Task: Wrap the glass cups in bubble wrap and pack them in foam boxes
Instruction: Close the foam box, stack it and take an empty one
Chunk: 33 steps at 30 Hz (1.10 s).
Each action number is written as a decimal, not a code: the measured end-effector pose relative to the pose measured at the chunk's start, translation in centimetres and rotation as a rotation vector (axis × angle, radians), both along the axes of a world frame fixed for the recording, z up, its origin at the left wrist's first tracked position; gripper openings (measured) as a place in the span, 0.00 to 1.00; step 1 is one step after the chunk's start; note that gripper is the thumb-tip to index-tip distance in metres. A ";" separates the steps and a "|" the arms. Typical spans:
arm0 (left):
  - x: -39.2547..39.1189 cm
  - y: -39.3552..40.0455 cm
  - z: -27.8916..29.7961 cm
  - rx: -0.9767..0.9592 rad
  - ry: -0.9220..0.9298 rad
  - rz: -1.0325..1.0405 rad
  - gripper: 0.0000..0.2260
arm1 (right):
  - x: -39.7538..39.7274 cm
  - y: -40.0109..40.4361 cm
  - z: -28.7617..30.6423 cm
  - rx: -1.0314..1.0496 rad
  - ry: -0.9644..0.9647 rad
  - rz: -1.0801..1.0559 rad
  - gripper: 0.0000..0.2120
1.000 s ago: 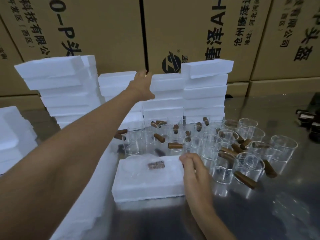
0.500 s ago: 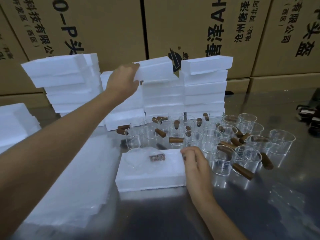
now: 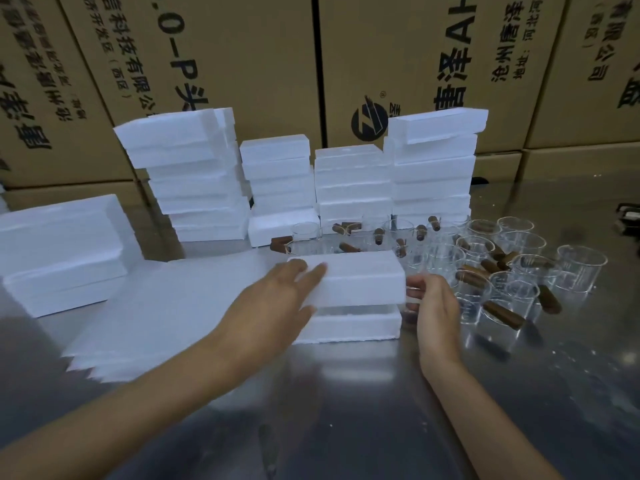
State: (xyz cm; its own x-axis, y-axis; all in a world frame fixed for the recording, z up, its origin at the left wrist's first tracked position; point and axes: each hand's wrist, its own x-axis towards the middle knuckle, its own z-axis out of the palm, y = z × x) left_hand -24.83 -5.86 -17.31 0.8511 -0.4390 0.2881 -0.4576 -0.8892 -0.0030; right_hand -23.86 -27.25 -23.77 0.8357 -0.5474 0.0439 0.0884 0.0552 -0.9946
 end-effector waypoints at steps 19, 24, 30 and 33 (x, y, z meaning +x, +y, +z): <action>-0.2 0.3 -2.7 -0.466 0.320 0.112 0.29 | -0.3 -0.1 0.4 -0.195 0.169 0.342 0.28; -0.1 -0.1 -2.9 -0.619 0.328 0.056 0.30 | -1.0 0.2 0.8 -0.012 0.045 0.334 0.17; -0.7 -0.3 -0.8 -0.344 -0.060 0.021 0.35 | -1.4 1.7 3.5 0.185 -0.065 0.212 0.14; -1.0 -0.7 1.4 0.038 -0.402 0.025 0.39 | -1.9 4.3 5.2 0.165 -0.125 0.217 0.18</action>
